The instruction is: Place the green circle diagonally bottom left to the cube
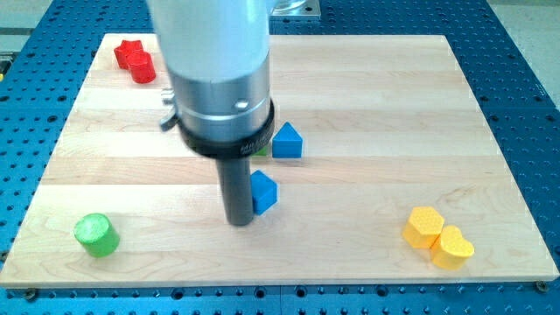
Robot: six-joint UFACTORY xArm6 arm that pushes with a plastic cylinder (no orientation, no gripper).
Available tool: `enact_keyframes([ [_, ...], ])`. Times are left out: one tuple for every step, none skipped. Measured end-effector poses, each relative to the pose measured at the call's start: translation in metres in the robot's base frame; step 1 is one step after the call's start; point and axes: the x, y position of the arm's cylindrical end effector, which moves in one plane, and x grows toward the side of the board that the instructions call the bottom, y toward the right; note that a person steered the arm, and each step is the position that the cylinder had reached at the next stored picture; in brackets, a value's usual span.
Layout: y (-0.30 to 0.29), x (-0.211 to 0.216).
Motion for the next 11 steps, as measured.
enact_keyframes([
  [0.04, 0.0],
  [0.074, -0.006],
  [0.058, -0.023],
  [0.038, -0.037],
  [0.032, -0.039],
  [0.025, 0.014],
  [-0.032, 0.078],
  [-0.107, 0.078],
  [-0.178, 0.076],
  [-0.195, 0.057],
  [-0.118, 0.022],
])
